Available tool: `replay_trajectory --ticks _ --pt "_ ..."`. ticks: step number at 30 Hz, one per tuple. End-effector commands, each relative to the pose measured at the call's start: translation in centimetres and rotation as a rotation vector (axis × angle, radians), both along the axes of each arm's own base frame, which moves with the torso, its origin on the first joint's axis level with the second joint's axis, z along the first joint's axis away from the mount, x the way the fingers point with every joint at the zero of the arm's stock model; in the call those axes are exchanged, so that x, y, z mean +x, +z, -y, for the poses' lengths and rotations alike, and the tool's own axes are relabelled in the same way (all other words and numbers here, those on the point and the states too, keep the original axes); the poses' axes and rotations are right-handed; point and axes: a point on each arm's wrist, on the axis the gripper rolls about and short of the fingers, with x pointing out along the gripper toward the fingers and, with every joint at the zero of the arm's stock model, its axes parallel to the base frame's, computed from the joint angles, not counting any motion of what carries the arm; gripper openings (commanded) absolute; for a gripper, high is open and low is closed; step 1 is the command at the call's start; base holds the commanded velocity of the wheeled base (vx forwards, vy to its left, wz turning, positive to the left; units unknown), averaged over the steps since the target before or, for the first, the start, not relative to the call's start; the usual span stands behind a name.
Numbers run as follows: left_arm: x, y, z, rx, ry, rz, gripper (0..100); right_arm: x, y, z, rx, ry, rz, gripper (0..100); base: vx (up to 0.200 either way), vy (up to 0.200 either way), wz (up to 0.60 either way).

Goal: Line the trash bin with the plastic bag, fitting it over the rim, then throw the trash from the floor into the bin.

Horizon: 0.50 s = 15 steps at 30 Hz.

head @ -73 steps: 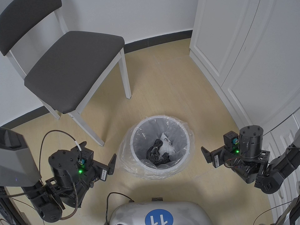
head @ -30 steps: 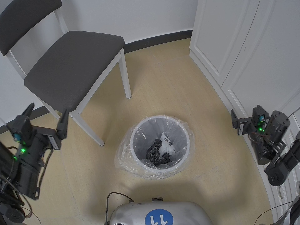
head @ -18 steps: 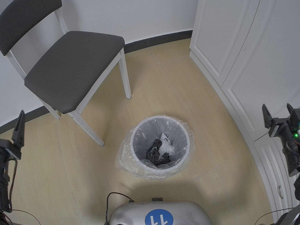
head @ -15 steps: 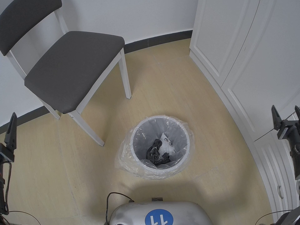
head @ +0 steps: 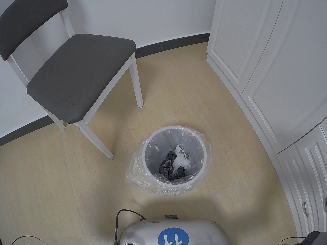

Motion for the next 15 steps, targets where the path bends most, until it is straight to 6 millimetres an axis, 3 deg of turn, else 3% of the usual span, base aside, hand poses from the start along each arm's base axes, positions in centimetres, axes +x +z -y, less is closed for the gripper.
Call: replay_trajectory --ticks 1,15 --pt "-6.5 1.7 -1.4 -0.067 0.077 0.207 100 -4.9 -1.0 1.0 0.021 -0.043 0.107 100 0.0 0.0 0.0" --pt "-8.3 2.2 -1.6 -0.078 0.092 0.285 100 -10.1 -2.7 1.5 0.02 -0.123 0.146 100 0.0 0.0 0.0"
